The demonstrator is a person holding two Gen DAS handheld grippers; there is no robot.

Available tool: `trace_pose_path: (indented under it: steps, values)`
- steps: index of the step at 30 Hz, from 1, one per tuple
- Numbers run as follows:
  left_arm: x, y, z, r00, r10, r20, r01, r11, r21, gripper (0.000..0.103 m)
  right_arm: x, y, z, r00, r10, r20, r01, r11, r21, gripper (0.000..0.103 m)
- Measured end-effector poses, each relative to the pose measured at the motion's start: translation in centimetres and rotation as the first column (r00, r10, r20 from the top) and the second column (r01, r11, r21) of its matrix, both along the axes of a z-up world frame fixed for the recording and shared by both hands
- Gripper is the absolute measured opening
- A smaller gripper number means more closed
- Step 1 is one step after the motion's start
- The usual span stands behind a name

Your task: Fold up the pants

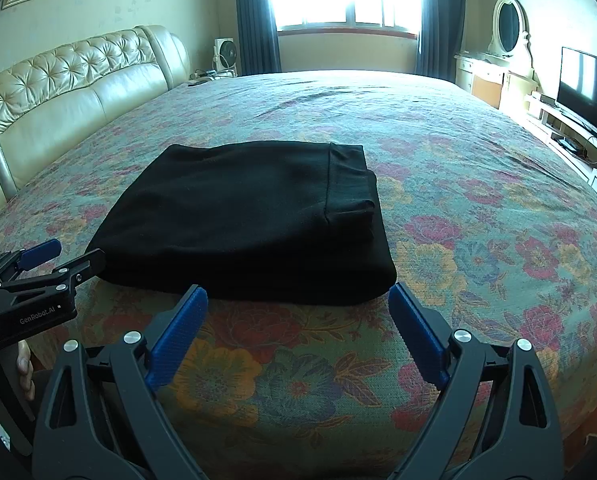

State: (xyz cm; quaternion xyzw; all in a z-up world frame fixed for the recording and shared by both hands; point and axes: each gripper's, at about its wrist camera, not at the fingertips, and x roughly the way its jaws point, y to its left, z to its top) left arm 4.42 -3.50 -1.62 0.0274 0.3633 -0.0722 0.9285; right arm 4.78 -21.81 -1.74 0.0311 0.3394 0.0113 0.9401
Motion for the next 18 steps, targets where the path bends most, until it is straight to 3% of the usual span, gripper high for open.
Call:
trace_pose_path:
  steps: [4, 11, 18]
  values:
    - [0.1, 0.3, -0.1, 1.000, -0.020, -0.008, 0.020, 0.999, -0.034, 0.085, 0.0, 0.0, 0.0, 1.000, 0.000, 0.000, 0.000, 1.000, 0.000, 0.092]
    - [-0.6, -0.3, 0.3, 0.999, 0.029, 0.044, -0.031, 0.999, 0.044, 0.091, -0.1, 0.4, 0.0, 1.000, 0.008, 0.001, -0.008, 1.000, -0.008, 0.092]
    - [-1.3, -1.5, 0.9, 0.989, -0.119, 0.091, 0.116, 0.993, 0.031, 0.091, -0.2, 0.7, 0.0, 1.000, 0.008, 0.001, -0.008, 1.000, -0.010, 0.092]
